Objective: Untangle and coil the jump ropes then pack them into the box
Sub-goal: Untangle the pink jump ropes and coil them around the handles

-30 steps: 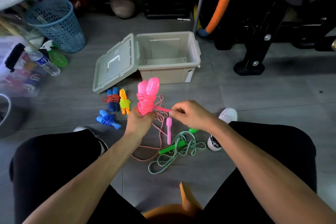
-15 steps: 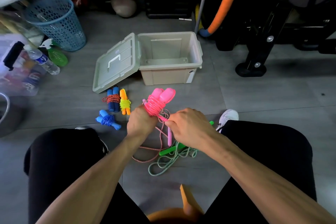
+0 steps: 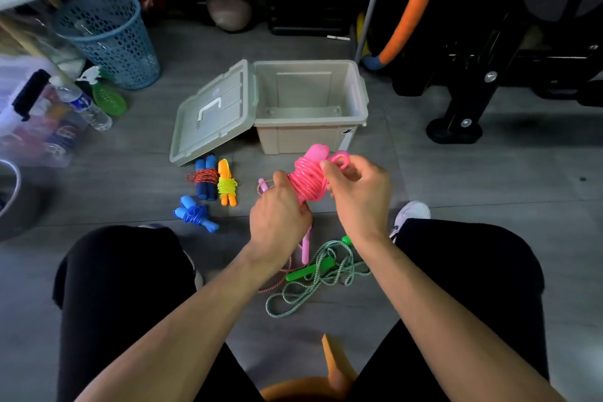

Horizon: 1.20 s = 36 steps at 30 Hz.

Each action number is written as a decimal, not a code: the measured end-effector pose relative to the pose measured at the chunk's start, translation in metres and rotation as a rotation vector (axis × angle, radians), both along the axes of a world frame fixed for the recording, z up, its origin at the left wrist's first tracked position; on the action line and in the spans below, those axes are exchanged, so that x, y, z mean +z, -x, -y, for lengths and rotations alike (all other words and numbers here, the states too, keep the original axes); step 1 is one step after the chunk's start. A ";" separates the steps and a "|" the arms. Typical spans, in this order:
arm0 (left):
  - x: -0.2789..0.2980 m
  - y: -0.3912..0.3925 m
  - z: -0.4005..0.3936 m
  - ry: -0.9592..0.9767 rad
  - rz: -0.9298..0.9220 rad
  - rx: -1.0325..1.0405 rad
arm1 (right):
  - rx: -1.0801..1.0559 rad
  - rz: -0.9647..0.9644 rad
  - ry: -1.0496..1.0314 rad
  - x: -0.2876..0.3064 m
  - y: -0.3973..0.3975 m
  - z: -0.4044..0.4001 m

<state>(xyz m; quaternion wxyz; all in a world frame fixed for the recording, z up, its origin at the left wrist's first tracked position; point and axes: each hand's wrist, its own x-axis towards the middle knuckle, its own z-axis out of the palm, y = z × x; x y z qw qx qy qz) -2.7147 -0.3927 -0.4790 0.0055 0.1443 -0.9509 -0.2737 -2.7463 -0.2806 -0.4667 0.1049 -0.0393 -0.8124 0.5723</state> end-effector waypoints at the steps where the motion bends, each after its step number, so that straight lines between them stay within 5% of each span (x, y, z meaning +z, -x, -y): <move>1: 0.001 0.000 0.000 -0.007 -0.016 0.005 | -0.008 -0.050 -0.022 0.000 -0.001 0.001; 13: 0.000 -0.001 -0.006 -0.038 -0.091 -0.014 | 0.032 -0.445 -0.372 -0.007 0.001 -0.007; 20: 0.004 0.004 -0.002 0.058 -0.100 -0.025 | 0.135 -0.438 -0.704 -0.003 -0.003 -0.015; 28: 0.014 -0.004 0.000 0.317 -0.182 -0.130 | 0.120 -0.370 -0.606 -0.004 -0.007 -0.018; 32: 0.012 -0.007 -0.004 0.383 -0.182 -0.130 | 0.008 -0.306 -0.356 -0.003 -0.009 -0.011; 36: 0.006 -0.007 -0.007 0.448 -0.144 -0.141 | -0.036 -0.134 -0.400 -0.007 -0.007 -0.005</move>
